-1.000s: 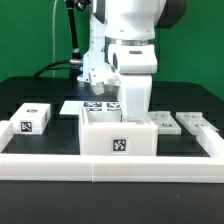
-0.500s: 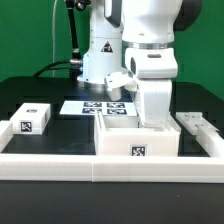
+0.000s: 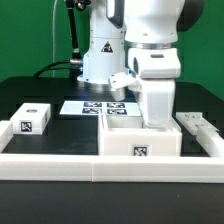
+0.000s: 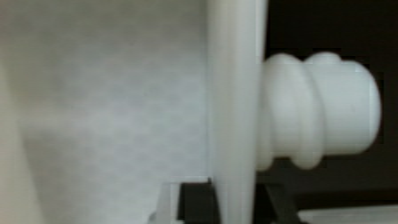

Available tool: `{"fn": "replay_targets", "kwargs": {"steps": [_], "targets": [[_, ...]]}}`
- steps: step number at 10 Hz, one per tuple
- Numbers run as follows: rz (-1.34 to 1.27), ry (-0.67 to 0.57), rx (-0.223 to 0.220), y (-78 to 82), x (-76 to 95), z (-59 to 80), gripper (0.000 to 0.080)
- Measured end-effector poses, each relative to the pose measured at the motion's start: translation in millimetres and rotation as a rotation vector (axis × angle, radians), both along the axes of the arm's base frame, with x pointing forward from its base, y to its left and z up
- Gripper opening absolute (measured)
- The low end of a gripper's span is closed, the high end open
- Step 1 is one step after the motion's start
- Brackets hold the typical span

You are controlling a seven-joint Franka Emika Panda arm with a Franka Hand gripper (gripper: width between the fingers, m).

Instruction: Assemble cabinet

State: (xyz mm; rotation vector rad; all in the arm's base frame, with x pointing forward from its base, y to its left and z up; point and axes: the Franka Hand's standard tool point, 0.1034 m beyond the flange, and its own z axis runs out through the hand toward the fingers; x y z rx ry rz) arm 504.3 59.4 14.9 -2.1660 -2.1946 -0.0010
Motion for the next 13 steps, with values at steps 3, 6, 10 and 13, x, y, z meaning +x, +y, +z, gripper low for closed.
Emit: {"fn": "replay_targets", "kwargs": {"steps": [3, 6, 10, 13], "targets": [[0.007, -0.011, 0.013, 20.2, 10.3, 0.8, 0.0041], [-0.012, 0.01, 0.016, 35.2, 13.1, 1.3, 0.0041], [-0.011, 0.033, 0.013, 43.4, 13.4, 3.3, 0.0041], [-0.03, 0.028, 0.013, 43.2, 13.2, 2.7, 0.0041]]}}
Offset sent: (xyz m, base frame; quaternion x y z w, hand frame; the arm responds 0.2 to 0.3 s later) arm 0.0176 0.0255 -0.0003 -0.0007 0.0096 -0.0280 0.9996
